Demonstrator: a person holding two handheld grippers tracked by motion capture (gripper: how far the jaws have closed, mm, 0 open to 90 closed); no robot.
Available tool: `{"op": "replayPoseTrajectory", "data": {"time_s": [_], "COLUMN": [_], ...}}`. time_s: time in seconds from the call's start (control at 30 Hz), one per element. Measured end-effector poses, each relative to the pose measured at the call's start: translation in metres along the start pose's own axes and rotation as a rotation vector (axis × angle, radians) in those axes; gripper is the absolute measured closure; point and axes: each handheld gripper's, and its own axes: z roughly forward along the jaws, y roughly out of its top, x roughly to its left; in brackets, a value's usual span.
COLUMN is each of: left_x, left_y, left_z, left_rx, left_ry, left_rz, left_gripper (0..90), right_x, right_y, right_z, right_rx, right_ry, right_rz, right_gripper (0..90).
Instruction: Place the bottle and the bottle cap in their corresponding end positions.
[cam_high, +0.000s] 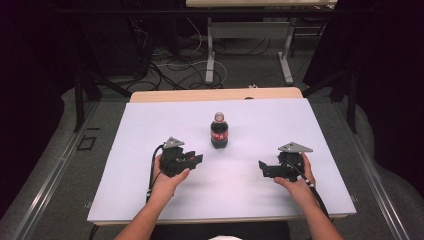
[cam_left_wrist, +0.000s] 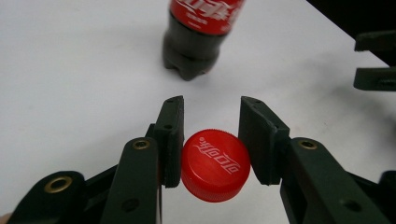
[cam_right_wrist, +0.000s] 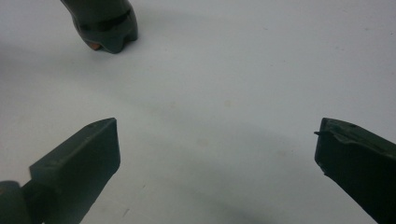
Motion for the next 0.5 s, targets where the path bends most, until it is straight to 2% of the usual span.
{"op": "replayPoseTrajectory", "data": {"time_s": [0.07,0.23,0.33,0.5], "left_x": [-0.005,-0.018,-0.025,-0.035], "left_y": [-0.002,-0.007,-0.012,-0.020], "left_z": [0.006,0.022,0.032,0.047], "left_rx": [0.009,0.029,0.032,0.059], "left_ry": [-0.010,-0.035,-0.038,-0.064], "left_rz": [0.018,0.029,0.054,0.065], "left_gripper": [61.7,61.8,61.7,61.7], "right_x": [0.001,0.003,0.004,0.005], "right_y": [-0.001,-0.002,-0.002,-0.001], "right_z": [0.001,0.002,0.002,0.002], "right_rx": [0.006,0.004,0.003,-0.002], "right_ry": [-0.003,0.005,0.005,0.013], "right_rz": [-0.002,-0.009,-0.007,-0.007], "right_gripper": [0.0,0.0,0.0,0.0]}}
